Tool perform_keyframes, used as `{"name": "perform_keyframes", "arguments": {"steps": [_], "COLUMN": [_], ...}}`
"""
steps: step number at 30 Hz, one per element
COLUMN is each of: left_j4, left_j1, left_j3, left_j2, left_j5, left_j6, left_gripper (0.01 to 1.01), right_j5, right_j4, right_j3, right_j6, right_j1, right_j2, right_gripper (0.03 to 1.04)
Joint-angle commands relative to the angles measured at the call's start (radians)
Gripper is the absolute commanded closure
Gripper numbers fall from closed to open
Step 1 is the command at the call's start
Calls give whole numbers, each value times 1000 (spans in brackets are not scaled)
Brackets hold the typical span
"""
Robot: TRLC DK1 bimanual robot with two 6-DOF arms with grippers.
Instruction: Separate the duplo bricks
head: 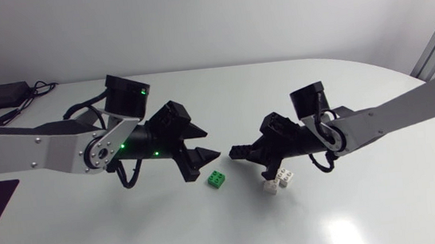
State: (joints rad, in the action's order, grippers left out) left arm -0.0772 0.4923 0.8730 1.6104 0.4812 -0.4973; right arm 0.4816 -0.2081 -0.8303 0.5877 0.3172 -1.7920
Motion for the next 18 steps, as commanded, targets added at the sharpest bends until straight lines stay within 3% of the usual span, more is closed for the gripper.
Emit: {"name": "perform_keyframes", "arguments": {"steps": [1,4,12,18], "left_j4": [14,14,14,17], "left_j1": [-8,-11,-14,-9], "left_j3": [-34,-42,-66,-72], "left_j2": [-21,-33,-53,-63], "left_j5": [-4,-9,-20,-33], "left_j6": [14,14,11,13], "left_gripper": [226,226,225,198], "right_j5": [-12,-23,-63,-77], "right_j4": [15,33,62,110], "right_j3": [-41,-66,-99,-125], "right_j6": [-9,-12,-11,-6], "right_j1": [6,8,17,14], "right_j2": [-44,-76,-132,-156], "right_gripper": [825,739,687,338]}}
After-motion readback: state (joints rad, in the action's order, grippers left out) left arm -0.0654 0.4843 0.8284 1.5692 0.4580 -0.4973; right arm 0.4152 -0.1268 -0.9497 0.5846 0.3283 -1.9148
